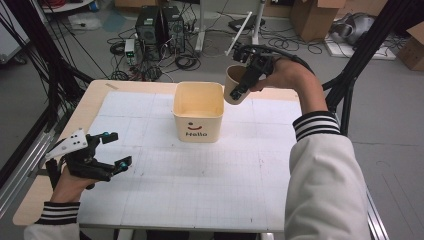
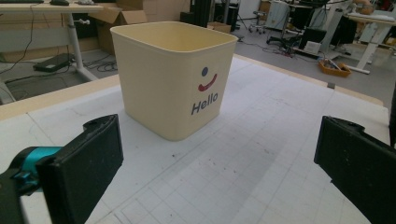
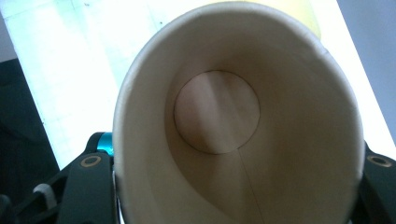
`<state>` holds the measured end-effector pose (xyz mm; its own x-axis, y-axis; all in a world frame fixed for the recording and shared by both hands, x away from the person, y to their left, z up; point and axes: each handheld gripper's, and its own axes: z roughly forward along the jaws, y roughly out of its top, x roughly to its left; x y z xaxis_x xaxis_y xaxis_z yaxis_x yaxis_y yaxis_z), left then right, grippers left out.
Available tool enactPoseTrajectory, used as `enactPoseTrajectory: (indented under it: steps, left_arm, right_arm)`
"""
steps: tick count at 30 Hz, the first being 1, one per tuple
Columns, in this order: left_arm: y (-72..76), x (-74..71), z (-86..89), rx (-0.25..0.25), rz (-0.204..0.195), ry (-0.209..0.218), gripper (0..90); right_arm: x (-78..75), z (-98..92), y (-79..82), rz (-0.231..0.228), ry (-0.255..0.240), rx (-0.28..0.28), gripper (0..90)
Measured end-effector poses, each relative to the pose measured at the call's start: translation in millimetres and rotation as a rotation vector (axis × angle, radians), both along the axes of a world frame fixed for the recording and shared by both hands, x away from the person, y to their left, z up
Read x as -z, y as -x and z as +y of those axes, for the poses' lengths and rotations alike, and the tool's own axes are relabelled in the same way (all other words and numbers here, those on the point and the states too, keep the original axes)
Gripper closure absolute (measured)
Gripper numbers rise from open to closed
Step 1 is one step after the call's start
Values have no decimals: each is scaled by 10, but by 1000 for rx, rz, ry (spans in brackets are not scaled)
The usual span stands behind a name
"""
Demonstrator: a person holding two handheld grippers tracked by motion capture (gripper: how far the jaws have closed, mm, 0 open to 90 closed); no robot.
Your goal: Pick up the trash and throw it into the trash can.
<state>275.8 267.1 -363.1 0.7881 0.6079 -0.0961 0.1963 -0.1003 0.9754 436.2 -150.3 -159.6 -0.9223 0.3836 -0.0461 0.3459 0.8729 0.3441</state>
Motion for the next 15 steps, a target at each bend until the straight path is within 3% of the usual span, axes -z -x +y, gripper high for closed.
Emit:
enactPoseTrajectory:
  steps: [8, 15]
  left_arm:
    - [-7, 5, 5, 1, 2, 4, 17]
    - [-8, 5, -1, 0, 1, 7, 17]
  right_arm:
    - [-124, 46, -89, -2, 2, 11, 332]
    - [-113, 78, -148, -3, -6, 11, 333]
